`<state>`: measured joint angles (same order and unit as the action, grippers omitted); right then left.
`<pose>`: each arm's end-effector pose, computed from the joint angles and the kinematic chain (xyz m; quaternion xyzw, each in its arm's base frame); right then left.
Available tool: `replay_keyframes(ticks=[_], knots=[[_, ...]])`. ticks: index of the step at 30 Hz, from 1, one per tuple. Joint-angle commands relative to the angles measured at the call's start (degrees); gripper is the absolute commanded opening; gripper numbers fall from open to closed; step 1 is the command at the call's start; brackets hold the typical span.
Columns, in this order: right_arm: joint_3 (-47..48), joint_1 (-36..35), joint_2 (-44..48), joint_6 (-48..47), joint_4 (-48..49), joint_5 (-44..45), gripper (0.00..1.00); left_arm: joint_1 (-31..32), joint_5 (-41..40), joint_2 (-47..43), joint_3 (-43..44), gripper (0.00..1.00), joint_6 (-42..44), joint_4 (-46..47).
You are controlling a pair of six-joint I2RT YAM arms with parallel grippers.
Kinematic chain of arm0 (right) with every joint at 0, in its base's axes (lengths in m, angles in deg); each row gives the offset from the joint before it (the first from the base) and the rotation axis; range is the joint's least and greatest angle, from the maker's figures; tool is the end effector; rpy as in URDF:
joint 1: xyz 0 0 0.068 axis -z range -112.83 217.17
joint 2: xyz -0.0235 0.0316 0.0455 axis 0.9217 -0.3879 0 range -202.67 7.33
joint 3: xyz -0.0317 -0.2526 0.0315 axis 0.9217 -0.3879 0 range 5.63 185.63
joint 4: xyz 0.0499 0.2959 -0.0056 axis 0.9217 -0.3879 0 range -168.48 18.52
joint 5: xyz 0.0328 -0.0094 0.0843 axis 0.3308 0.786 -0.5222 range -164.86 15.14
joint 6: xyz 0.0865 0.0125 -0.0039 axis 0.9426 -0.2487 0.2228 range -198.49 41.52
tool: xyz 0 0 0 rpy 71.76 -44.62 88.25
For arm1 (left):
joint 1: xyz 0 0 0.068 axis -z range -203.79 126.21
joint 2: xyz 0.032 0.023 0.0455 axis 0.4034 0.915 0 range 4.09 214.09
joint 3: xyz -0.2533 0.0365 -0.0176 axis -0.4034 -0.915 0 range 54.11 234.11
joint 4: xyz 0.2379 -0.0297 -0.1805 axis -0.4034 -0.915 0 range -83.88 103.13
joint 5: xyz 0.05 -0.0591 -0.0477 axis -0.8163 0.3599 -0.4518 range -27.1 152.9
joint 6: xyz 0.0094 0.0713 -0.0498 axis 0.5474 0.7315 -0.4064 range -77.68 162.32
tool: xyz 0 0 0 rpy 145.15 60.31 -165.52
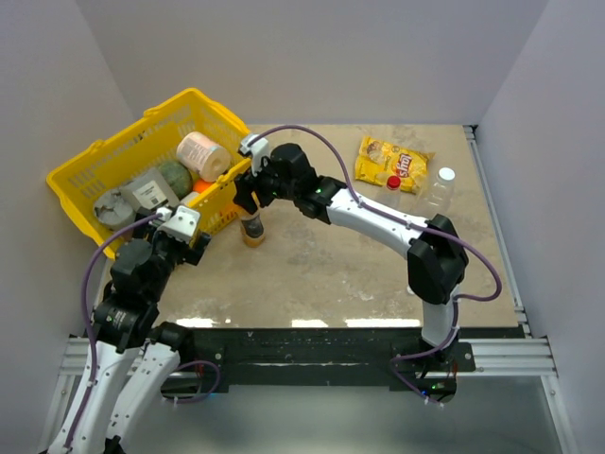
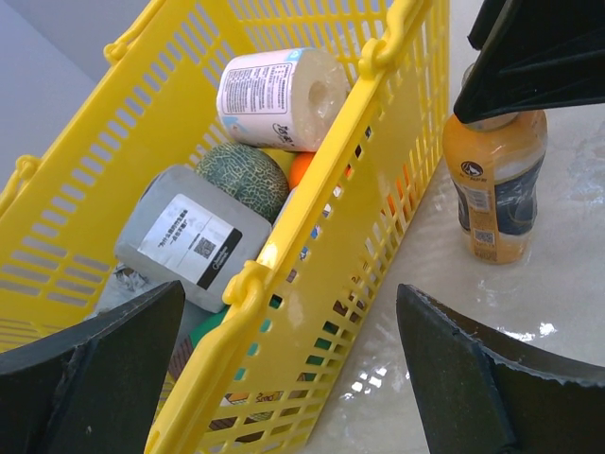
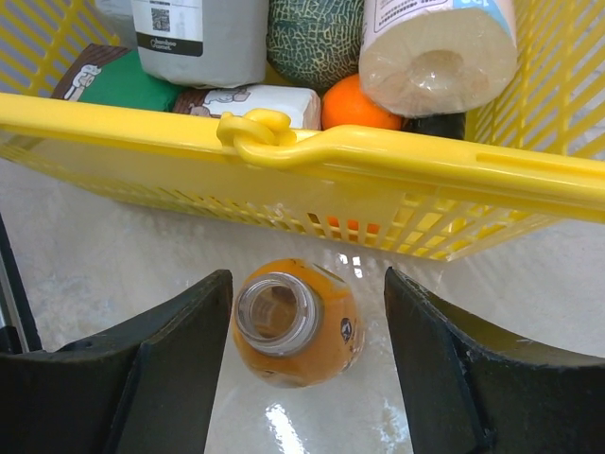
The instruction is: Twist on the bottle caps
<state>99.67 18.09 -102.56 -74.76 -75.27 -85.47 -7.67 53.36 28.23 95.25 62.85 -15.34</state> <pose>0.3409 0.4152 0.2752 -0.3630 0.7304 0.3229 0.4802 0.1936 -0.0425 0.3257 0.1926 0.7489 0.0886 0.6278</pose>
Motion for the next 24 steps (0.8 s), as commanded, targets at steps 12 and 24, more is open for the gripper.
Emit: replay_keyframes(ticks=[12,24], knots=[[0.62,-0.23,0.90,-3.38,1.87,-3.97,0.20,-0.83,5.48,0.82,0.51,1.00,-1.11,2.89],[2.20,8.28,14.34,-4.18,-4.92,-15.56,0.00,-0.74,26.74,4.77,-2.12,1.00,-4.61,7.19]])
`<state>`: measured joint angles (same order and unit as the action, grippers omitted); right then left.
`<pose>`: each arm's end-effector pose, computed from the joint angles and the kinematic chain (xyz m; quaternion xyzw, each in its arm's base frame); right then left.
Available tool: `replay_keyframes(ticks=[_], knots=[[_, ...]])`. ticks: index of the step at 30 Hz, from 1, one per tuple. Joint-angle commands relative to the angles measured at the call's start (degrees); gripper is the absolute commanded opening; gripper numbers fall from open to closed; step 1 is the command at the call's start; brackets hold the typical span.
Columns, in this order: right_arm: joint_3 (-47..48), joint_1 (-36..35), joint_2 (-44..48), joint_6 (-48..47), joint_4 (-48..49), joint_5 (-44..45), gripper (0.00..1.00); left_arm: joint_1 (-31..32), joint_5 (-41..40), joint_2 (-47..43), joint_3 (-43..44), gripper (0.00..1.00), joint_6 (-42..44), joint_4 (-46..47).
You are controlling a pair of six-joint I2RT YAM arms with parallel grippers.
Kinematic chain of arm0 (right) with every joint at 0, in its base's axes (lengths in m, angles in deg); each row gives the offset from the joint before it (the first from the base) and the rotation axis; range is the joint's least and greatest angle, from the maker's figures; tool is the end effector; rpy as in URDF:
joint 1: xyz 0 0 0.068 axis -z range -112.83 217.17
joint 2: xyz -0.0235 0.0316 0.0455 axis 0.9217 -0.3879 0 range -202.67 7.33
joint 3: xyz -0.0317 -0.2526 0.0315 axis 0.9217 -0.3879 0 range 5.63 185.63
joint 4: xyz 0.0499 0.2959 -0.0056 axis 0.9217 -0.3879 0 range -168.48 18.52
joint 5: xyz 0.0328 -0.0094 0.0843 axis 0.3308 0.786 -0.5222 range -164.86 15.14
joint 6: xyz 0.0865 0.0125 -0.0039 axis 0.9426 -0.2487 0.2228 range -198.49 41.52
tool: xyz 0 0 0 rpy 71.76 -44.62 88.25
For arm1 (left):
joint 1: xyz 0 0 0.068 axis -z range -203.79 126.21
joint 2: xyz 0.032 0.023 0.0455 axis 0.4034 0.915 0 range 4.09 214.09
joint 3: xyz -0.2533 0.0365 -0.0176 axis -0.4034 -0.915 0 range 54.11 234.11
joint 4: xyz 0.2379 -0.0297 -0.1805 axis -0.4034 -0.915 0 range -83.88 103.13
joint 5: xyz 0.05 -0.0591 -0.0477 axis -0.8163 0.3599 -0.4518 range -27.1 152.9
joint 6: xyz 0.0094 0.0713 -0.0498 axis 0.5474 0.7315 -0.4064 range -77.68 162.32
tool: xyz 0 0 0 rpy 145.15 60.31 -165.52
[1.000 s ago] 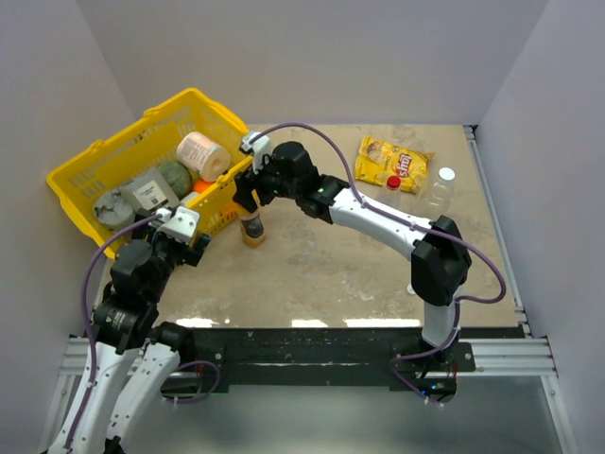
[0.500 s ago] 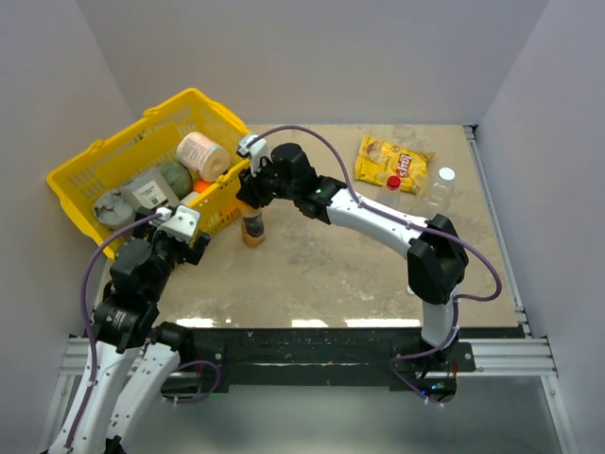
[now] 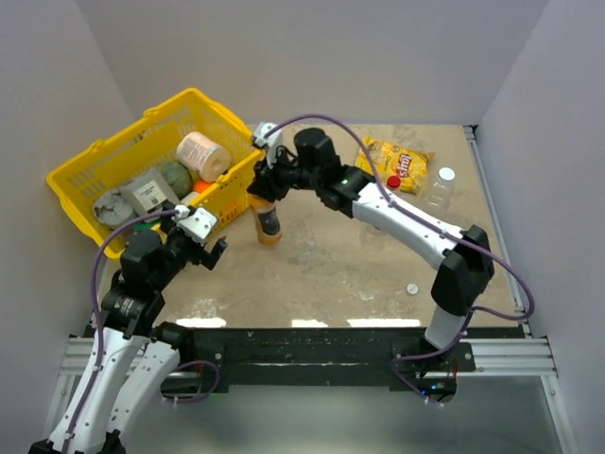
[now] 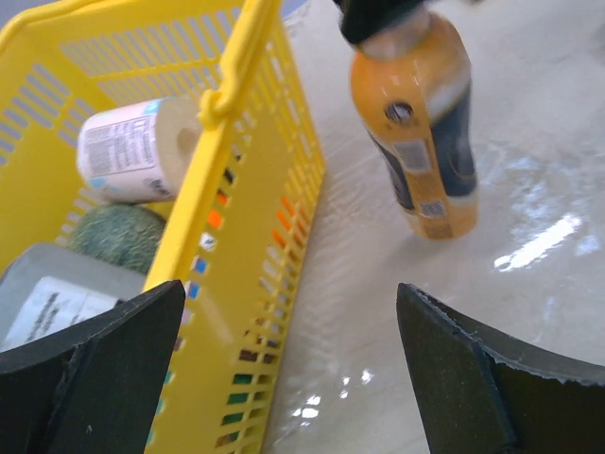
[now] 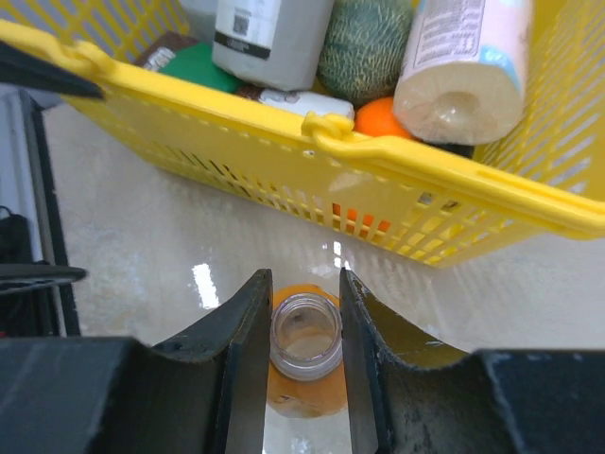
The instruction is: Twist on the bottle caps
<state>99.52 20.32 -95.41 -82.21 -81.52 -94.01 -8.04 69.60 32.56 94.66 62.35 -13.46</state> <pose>0.3272 0.3863 0.3223 -0.4302 0.6840 0.3367 0.4835 0.2054 -0.0673 0.3121 0.2765 0.7402 -0.0233 0.6124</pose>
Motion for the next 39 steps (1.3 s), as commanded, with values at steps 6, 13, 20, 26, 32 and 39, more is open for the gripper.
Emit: replay_keyframes(ticks=[6,13,20,26,32,39], knots=[[2.10,12.22,12.90,10.68,6.52,-19.49,0.00,-0.37,28.66,8.43,2.68,1.00,-7.90,9.71],[-2.47,12.13,17.66,14.70,9.07,-22.07,0.00,-0.10,32.15,17.22,5.05,1.00,-8.08,18.85],[-5.38,12.22,19.33,17.26,11.80,-21.36,0.00,2.88,26.87,23.12,8.31,0.99,-8.17,24.91],[-6.26,12.22,19.33,18.58,14.51,-20.83,0.00,10.69,26.53,26.19,8.75,0.96,-4.83,25.71],[-5.29,11.87,19.24,20.08,16.20,-21.54,0.00,10.97,23.11,29.36,8.49,0.96,-7.20,30.27],[-6.17,11.87,20.38,19.46,14.26,-21.27,0.00,10.88,22.57,31.74,8.84,0.76,-7.99,34.50]])
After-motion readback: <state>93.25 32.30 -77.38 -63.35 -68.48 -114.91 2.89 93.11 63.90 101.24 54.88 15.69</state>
